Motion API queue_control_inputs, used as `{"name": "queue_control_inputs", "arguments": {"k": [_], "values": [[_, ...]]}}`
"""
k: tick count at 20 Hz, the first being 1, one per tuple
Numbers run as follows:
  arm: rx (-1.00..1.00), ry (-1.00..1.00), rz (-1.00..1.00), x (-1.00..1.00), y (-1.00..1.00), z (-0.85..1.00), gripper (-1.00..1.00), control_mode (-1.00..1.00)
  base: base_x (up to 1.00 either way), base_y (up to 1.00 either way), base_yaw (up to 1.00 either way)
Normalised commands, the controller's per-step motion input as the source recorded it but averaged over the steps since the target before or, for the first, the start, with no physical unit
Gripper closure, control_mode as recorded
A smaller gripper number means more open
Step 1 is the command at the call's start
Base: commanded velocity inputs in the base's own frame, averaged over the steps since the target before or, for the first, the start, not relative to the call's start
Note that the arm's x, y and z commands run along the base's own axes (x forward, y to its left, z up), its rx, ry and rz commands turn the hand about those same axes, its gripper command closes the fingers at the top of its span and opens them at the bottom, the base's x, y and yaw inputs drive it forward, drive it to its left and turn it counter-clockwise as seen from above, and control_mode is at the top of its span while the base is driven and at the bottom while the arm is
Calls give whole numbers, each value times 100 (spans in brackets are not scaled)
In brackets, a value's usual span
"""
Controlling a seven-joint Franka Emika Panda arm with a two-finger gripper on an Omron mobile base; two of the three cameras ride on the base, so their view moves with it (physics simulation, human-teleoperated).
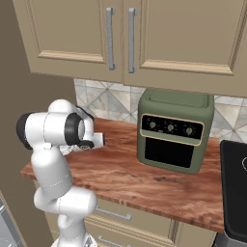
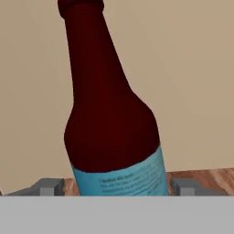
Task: Place the drinks on the dining counter in a tight cluster.
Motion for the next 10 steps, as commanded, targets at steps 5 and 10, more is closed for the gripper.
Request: {"name": "queue_control_inputs", "arguments": {"k": [5, 10], "values": [[0, 0, 0, 0, 0, 0, 100, -100, 0, 0, 0], [0, 0, -1, -23, -1, 0, 100, -100, 0, 0, 0]]}}
